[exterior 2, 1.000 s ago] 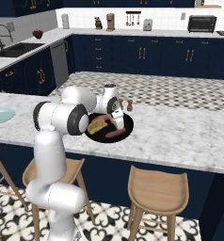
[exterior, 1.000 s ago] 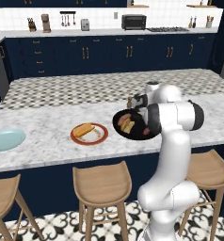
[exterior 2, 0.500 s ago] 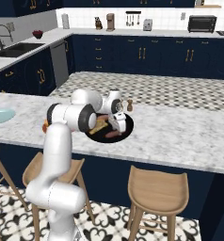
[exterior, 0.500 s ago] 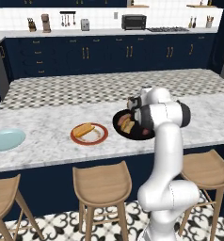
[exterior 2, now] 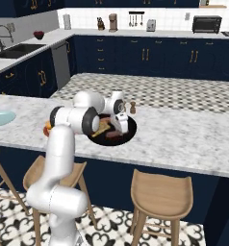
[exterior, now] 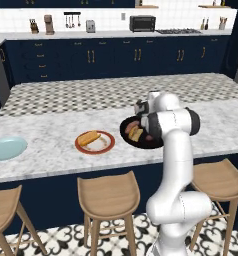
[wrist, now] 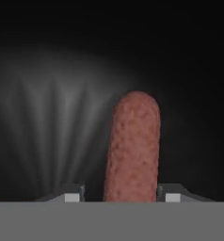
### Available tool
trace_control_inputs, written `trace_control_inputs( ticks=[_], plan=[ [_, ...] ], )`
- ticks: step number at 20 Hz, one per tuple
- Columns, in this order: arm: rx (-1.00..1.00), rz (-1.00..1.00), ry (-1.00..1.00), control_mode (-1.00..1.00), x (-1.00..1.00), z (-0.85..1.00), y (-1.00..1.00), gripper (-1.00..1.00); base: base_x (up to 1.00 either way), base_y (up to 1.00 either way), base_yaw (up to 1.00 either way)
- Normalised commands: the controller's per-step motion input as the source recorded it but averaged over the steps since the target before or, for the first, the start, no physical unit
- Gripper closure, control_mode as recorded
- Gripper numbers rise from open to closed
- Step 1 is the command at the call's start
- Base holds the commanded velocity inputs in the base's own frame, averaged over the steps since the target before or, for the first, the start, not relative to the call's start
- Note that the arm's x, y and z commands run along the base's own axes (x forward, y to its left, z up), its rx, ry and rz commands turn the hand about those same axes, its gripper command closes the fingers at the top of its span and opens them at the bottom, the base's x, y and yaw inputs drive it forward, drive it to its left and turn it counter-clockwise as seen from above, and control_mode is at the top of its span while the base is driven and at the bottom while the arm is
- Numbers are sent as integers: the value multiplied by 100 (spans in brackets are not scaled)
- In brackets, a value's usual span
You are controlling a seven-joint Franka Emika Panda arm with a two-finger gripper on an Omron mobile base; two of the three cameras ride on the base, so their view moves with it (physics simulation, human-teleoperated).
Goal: Place one bun and one sausage from the bowl on each plate.
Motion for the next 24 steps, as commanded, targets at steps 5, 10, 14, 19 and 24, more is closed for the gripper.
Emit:
trace_control_inputs(
  ticks=[5, 10, 14, 19, 24],
  plan=[
    [0, 0, -43, -100, -77, 56, 4, 100, 0, 0, 0],
    [0, 0, -16, -100, -71, 100, 67, 100, 0, 0, 0],
    [0, 0, -14, -100, -70, 94, 100, 100, 0, 0, 0],
    [0, 0, -2, -100, -17, 83, 100, 100, 0, 0, 0],
    [0, 0, 2, -100, 0, 12, 100, 100, 0, 0, 0]
  ],
)
